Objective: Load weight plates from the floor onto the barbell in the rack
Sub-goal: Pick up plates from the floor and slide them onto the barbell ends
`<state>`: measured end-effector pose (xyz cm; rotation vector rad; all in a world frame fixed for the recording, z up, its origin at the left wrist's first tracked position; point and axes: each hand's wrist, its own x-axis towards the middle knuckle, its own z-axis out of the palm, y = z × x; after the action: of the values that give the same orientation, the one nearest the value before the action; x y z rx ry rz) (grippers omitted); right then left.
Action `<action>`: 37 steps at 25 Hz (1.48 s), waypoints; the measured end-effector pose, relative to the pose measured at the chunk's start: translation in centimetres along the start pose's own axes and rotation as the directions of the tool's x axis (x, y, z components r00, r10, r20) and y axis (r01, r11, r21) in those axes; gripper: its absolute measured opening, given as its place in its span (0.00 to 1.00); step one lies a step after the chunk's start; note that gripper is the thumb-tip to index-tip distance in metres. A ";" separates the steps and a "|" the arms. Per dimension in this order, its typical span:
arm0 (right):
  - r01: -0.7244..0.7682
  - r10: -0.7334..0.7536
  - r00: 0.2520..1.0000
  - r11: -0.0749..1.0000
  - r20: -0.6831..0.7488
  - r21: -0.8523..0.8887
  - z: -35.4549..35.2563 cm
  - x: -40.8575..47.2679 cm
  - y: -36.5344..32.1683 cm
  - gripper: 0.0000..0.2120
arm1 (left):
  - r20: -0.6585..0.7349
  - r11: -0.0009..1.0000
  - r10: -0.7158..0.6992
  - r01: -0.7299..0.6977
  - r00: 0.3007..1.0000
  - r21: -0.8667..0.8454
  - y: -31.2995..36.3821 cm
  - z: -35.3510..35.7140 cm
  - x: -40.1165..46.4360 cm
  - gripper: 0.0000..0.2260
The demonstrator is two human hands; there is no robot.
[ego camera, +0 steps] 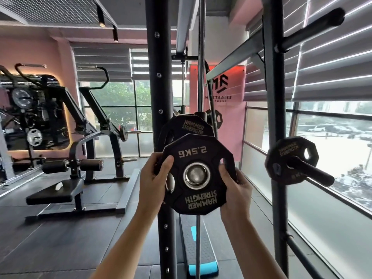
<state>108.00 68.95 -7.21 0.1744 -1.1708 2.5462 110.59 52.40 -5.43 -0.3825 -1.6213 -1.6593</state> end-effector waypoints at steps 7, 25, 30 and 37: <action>0.135 -0.136 0.991 0.967 0.006 -0.215 0.7 4.8 2.3 0.06 | 0.025 0.995 -0.031 0.028 0.999 0.098 -4.6 -0.3 4.2 0.05; 0.447 -0.387 0.838 0.081 0.385 -0.891 4.2 14.6 4.6 0.21 | 0.158 0.510 0.364 -0.338 0.918 0.791 -10.9 0.9 14.2 0.14; 0.575 -0.199 0.804 0.022 0.560 -0.818 4.4 15.9 6.1 0.37 | 0.277 0.427 0.267 -0.371 0.923 0.825 -12.7 0.5 15.0 0.16; 0.522 -0.151 0.826 -0.156 0.543 -0.839 5.0 17.4 8.2 0.37 | 0.366 0.378 0.149 -0.395 0.918 0.837 -13.6 -0.4 14.2 0.30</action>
<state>88.68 64.51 -5.47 0.3803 -2.3630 0.5852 91.89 46.13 -5.47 -0.2473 -2.2191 -0.2880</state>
